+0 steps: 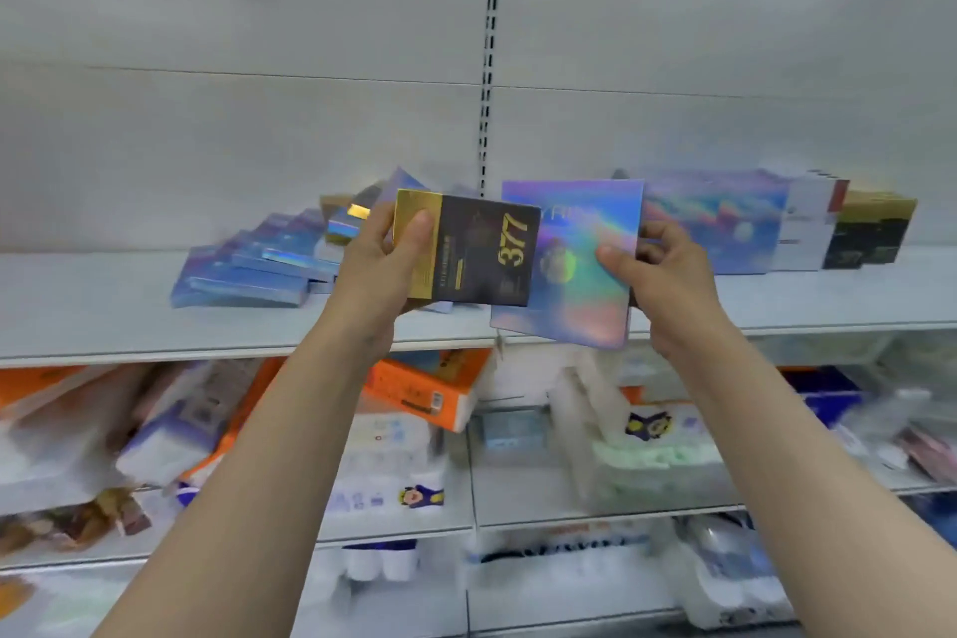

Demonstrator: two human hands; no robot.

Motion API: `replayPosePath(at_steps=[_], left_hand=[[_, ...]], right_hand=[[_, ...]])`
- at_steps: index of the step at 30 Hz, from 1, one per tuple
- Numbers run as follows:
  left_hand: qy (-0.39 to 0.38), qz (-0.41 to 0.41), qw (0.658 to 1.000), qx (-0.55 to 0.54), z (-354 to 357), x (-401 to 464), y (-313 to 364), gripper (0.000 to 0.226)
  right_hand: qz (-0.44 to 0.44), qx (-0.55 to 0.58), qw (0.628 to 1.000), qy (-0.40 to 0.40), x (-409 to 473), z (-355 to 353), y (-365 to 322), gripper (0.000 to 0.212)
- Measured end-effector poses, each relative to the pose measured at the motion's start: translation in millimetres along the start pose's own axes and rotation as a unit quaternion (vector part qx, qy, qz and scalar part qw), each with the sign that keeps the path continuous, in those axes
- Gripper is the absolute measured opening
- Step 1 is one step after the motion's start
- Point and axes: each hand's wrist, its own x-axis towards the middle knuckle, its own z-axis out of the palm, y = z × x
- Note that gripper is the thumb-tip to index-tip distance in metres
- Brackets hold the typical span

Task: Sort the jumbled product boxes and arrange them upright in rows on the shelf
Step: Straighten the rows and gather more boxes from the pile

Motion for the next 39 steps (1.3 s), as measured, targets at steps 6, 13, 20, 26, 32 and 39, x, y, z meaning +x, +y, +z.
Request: replayPosePath(at_steps=[6,13,20,26,32,39], left_hand=[[-0.071,-0.085,0.992,0.059,92.6,16.0,-20.7,0.024],[-0.126,-0.041,0.987,0.086,192.4,75.4,-60.1,0.033],[-0.128,-0.014,0.982,0.139,302.3,156.4,-83.3,0.029],[-0.128,0.027,0.966,0.223,356.9,209.0,-99.9,0.026],[-0.139,0.029,0.952,0.271,373.2,227.5,-110.6,0.025],[-0.119,0.039,0.946,0.300,408.8,232.0,-118.0,0.026]], right_hand=[[0.033,0.014,0.998,0.056,18.0,-87.3,24.2,0.037],[0.057,0.020,0.994,0.093,74.4,-178.1,62.2,0.038],[0.070,-0.013,0.991,0.109,173.1,-271.5,82.2,0.035],[0.065,0.015,0.995,0.079,263.6,-304.6,113.0,0.037],[0.064,0.008,0.997,0.035,308.4,-309.7,154.1,0.035],[0.007,-0.219,0.974,0.060,343.3,-305.2,170.6,0.041]])
